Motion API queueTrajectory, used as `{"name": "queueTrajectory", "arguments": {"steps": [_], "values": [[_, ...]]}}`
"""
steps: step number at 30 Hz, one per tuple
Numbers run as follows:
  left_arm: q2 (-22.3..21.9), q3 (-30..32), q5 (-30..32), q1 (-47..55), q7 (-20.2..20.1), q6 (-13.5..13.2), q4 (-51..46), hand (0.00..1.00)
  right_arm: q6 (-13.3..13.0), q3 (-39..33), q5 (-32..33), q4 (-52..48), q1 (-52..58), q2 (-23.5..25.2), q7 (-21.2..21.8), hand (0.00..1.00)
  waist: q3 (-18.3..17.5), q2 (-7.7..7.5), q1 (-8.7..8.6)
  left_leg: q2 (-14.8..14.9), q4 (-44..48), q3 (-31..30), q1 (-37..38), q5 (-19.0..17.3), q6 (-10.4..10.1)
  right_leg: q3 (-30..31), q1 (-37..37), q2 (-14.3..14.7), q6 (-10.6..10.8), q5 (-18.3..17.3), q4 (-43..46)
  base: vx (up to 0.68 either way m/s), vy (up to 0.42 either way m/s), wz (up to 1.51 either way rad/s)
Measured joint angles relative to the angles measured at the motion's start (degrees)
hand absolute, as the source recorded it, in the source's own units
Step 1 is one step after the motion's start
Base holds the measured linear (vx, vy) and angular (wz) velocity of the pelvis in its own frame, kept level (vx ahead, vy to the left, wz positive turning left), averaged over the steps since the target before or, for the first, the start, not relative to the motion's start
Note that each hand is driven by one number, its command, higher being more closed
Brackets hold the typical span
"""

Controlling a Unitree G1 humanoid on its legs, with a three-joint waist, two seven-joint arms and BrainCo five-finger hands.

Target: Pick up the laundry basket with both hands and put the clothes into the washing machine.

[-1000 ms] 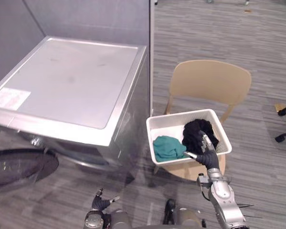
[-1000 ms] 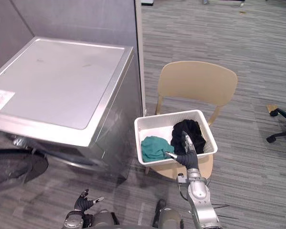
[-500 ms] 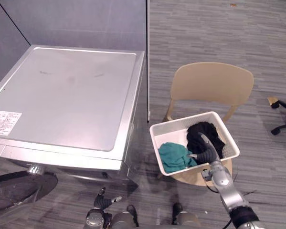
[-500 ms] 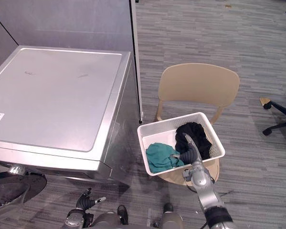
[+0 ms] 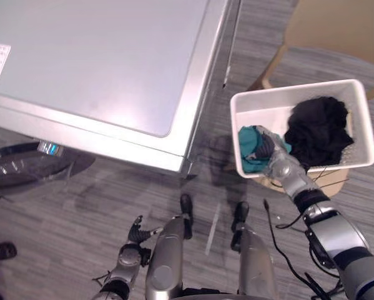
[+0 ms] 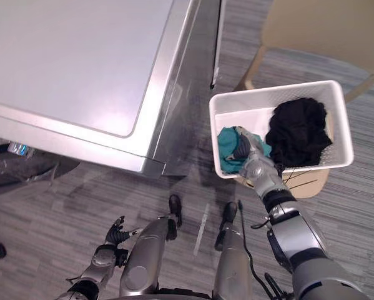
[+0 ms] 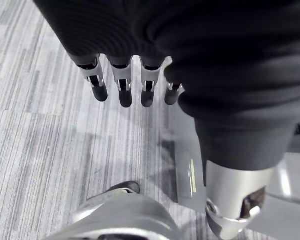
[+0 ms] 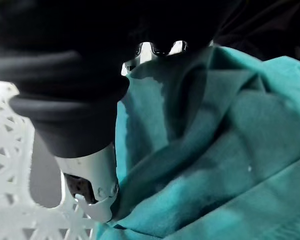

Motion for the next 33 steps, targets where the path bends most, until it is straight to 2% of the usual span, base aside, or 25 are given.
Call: {"name": "queueTrajectory", "arguments": {"steps": [1,2,3,7,11,15,19,20,23,26,27,29,33], "values": [[-0.4,0.0,-0.4,-1.1,0.2,-0.3,0.0,0.00,0.9,0.9,-1.2,1.7,-1.5,-0.7,-0.8,0.00,0.3,0.33,0.26,-0.3,-0.4,-0.4,-0.9,1.0,0.3,-0.9,-0.8,-0.4,0.0,0.0,0.2,0.00,-0.002,0.32],[-0.7,-0.1,-0.8,-1.6,0.3,-0.3,-0.1,0.00,1.4,1.4,-1.9,2.3,-2.0,-0.9,-1.0,1.00,0.3,0.42,0.59,-0.6,-0.7,-0.9,-1.4,1.4,0.2,-1.2,-1.3,-0.6,0.0,0.0,0.5,0.02,-0.012,0.34],[-1.2,0.0,-1.1,-2.5,0.7,-0.4,-0.1,0.00,2.3,1.7,-3.6,3.9,-3.1,-1.0,-1.2,1.00,0.3,0.45,1.12,-0.8,-1.4,-1.3,-2.1,2.1,0.1,-1.8,-2.2,-0.8,-0.1,0.0,1.1,0.02,-0.021,0.21],[-3.1,0.2,-2.4,-2.7,1.2,-0.5,-2.7,0.00,4.9,3.8,-5.9,5.3,-6.2,-0.6,-1.5,1.00,0.7,0.60,1.27,-1.0,-2.3,-2.4,-2.8,2.9,-0.3,-3.3,-3.5,-1.3,-1.1,-1.2,3.4,0.03,-0.037,0.19],[-4.9,0.6,-2.8,-3.1,1.2,-0.4,-3.6,0.00,5.3,3.7,-4.5,5.2,-7.6,0.2,-1.7,1.00,0.7,0.60,1.13,-0.7,-3.4,-2.4,-3.1,3.6,-1.0,-3.6,-4.5,-1.5,-1.5,-1.9,4.3,0.01,-0.038,0.03],[-6.2,0.7,-3.3,-3.5,1.2,-0.4,-3.6,0.00,5.3,1.8,2.1,-0.2,-7.6,0.3,-1.9,1.00,0.8,0.50,1.06,0.2,-3.6,-1.6,-2.2,3.8,-1.3,-3.0,-4.3,-0.7,-1.7,-2.0,4.4,0.01,-0.045,-0.11],[-6.2,0.7,-4.3,-3.5,1.2,-0.2,-3.5,0.00,5.1,-5.7,8.1,-13.5,-4.2,0.5,-3.9,1.00,0.9,0.30,0.65,0.6,-4.3,-0.7,1.3,3.9,-1.4,-1.7,-2.1,-0.3,-1.8,-2.0,4.7,0.00,-0.028,-0.14],[-6.0,0.8,-4.4,-3.4,1.3,-0.2,-3.5,0.00,5.0,-8.8,9.7,-20.0,-0.9,0.6,-4.8,1.00,1.1,-0.30,0.24,0.7,-4.5,-0.6,3.3,3.9,-1.5,-1.6,-0.1,-0.1,-1.8,-2.0,4.4,0.00,0.000,0.00],[-4.6,0.8,-4.4,-2.3,1.2,-0.1,-3.5,0.00,3.5,-13.0,11.7,-29.8,5.4,2.3,-6.3,1.00,0.9,-2.13,-0.85,0.8,-5.9,-0.3,6.1,3.9,-1.5,-1.1,2.7,0.4,-1.8,-2.0,2.4,0.00,0.001,-0.02],[-3.6,3.1,-4.3,1.1,1.1,0.8,-3.2,0.00,2.2,-18.3,13.4,-44.0,17.8,7.4,-7.4,1.00,-0.7,-5.15,-2.18,0.5,-8.3,0.8,10.1,3.8,-1.5,-0.2,6.0,0.8,-1.6,-1.9,0.3,0.02,0.013,-0.12],[-2.9,3.1,-4.2,2.3,1.0,0.9,-2.6,0.00,0.6,-19.7,15.3,-48.3,22.7,9.6,-7.6,1.00,-2.3,-6.17,-2.59,0.3,-9.7,1.1,11.3,3.9,-1.6,0.1,6.8,0.9,-1.3,-1.7,-0.9,0.06,0.021,-0.16],[-2.2,3.2,-3.5,3.8,1.0,1.1,-2.2,0.00,-1.5,-21.1,17.9,-53.2,28.2,12.1,-8.1,1.00,-4.0,-7.24,-3.50,0.1,-11.3,1.6,13.3,4.0,-1.6,0.5,8.7,1.2,-1.0,-1.3,-2.7,0.07,0.017,-0.12],[-2.6,4.0,-1.8,6.1,0.6,1.6,-0.6,0.00,-4.9,-23.3,23.4,-63.6,37.2,16.5,-8.0,1.00,-8.5,-7.59,-4.37,-0.8,-14.5,1.5,17.3,4.1,-1.7,0.0,13.1,1.3,-0.2,-0.4,-6.8,0.14,0.039,0.04]]}}
